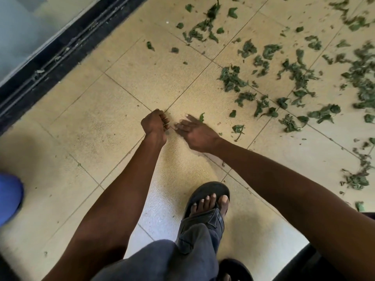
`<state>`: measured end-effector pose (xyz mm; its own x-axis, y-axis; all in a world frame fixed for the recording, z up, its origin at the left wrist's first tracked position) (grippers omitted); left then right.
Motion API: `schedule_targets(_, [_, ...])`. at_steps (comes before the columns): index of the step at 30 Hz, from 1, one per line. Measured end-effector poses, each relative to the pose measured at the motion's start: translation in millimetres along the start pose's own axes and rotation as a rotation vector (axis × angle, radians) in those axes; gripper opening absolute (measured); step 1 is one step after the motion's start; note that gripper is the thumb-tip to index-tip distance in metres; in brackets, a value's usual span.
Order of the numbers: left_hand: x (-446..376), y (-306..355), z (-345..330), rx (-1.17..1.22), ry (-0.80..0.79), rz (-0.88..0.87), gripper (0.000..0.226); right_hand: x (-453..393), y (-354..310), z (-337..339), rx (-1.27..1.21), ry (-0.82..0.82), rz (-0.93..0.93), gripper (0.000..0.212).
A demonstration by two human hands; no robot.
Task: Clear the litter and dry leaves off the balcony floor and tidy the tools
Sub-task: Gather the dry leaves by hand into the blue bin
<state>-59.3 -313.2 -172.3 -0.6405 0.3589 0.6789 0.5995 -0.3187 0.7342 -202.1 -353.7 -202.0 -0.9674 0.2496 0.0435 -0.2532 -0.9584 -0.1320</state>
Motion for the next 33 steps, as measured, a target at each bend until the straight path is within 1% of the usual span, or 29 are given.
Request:
schedule_targets(2, [6,-5,-5,0.0,-0.032,0.018,0.01,15,25,4,0.021,0.015,-0.14,0.047])
schedule_targets(3, [9,-7,-8,-0.002,-0.05,0.023,0.009,22,36,5,-0.012,0.015,-0.22,0.048])
schedule_targets(5, [13,-10,-14,-0.007,-0.078,0.026,0.01,36,51,8,-0.151,0.031,-0.355,0.051])
schedule_targets(8, [16,-12,-22,-0.013,-0.096,0.028,0.01,43,44,8,-0.382,0.024,-0.496,0.053])
schedule_targets(9, [17,-13,-25,-0.015,-0.099,0.031,0.009,43,36,6,-0.434,0.012,-0.497,0.055])
schedule_targets(11, [20,-16,-28,-0.01,-0.103,0.043,0.007,44,16,5,-0.453,-0.006,-0.39,0.056])
schedule_targets(14, [22,-23,-31,-0.004,-0.11,0.066,0.011,55,-11,0,-0.329,-0.016,-0.131,0.052])
schedule_targets(16, [22,-28,-31,-0.018,-0.122,0.071,0.016,63,-18,-6,-0.254,-0.002,-0.027,0.055])
schedule_targets(17, [22,-31,-30,-0.024,-0.128,0.072,0.017,67,-16,-7,-0.229,0.011,-0.015,0.058])
schedule_targets(19, [23,-35,-29,-0.025,-0.135,0.076,0.017,75,-5,-5,-0.166,0.022,-0.09,0.06])
schedule_targets(22, [25,-39,-29,-0.03,-0.141,0.077,0.016,86,16,3,-0.139,-0.037,-0.254,0.057])
schedule_targets(25, [28,-43,-32,-0.046,-0.149,0.081,0.012,95,23,7,-0.175,-0.18,-0.255,0.063])
schedule_targets(28, [34,-47,-38,-0.06,-0.172,0.098,0.011,105,18,15,-0.07,-0.268,-0.232,0.067])
schedule_targets(31, [44,-53,-49,-0.086,-0.226,0.134,0.012,116,11,28,-0.015,-0.244,-0.249,0.059])
schedule_targets(33, [49,-59,-56,-0.12,-0.27,0.162,0.014,117,14,33,-0.015,-0.147,-0.265,0.053])
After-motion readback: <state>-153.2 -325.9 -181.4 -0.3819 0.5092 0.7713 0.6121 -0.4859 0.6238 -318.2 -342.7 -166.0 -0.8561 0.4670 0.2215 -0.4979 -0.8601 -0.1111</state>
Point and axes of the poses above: each hand's wrist, its own x-axis away from the middle knuckle, its own z-axis out of the back of the hand, y = z × x, the point moved 4 cm from there along -x, towards the middle knuckle, and after that the axes turned 1 degree about -z, right-handed, at the moved point
